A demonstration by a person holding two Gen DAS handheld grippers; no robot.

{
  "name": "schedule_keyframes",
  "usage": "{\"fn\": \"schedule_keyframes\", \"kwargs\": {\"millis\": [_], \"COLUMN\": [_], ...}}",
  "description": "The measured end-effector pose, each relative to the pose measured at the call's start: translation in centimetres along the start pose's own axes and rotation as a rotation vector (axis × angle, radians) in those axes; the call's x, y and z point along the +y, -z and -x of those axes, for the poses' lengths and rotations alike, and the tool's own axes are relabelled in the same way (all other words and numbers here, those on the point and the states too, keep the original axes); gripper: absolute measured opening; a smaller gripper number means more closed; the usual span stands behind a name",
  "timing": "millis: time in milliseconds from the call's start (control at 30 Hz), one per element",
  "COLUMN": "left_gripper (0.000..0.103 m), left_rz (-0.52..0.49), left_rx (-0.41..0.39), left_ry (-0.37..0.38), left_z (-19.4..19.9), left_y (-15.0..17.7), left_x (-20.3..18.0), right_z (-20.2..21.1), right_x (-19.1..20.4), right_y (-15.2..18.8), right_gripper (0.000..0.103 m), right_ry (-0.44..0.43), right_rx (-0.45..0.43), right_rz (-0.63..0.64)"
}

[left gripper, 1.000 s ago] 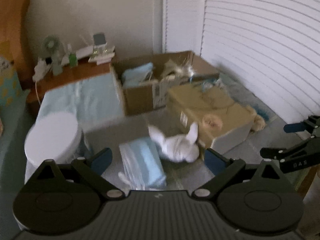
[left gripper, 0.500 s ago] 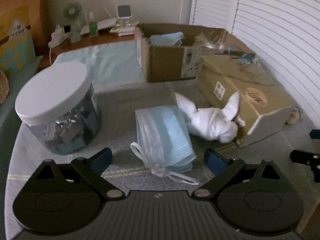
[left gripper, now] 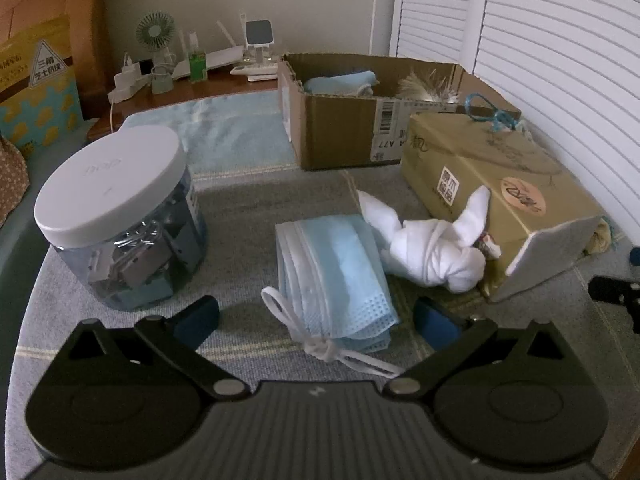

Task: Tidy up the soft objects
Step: 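Grasp the cream cloth figure with the right tool while the left tool moves to the blue mask stack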

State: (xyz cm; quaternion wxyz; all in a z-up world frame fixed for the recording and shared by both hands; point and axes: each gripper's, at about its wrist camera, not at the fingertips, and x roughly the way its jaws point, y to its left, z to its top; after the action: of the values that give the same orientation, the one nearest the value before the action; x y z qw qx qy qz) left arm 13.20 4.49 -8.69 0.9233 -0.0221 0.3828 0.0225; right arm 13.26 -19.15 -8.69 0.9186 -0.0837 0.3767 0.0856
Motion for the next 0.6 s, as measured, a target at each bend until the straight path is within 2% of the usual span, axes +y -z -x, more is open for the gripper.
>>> {"fn": "schedule_keyframes", "kwargs": {"millis": [167,233,300,433,500,600], "left_gripper": [0.102,0.102,0.102,0.102,0.102,0.102], "left_rz": [0.002,0.004,0.003,0.005,0.004,0.002], "left_rx": [0.004,0.007,0.006,0.009,0.007,0.009], "left_ry": [-0.002,-0.003,-0.003,-0.004,-0.004,-0.001], "left_z": [0.0,0.0,0.0,-0.1,-0.2,-0.2], "left_y": [0.0,0.0,-0.1,-0.3,-0.4,-0.4], "left_x": [0.0,0.0,0.0,0.0,-0.1,-0.1], "right_z": [-0.9,-1.1,-1.1,-1.1,-1.1,-1.2], "right_x": [0.5,0.8,1.2,1.8,2.0,2.2], "right_y": [-1.0,-1.3,-1.6,-2.0,-2.2,-2.5], "right_gripper": [0.102,0.097,0.087,0.075,0.064,0.053], "right_ry": [0.031,0.033,0.027,0.014,0.009,0.008], "right_rx": [-0.019,-0.029,-0.036,-0.045,-0.048,-0.048], "right_rz": [0.034,0.049,0.061,0.087,0.093,0.097]}}
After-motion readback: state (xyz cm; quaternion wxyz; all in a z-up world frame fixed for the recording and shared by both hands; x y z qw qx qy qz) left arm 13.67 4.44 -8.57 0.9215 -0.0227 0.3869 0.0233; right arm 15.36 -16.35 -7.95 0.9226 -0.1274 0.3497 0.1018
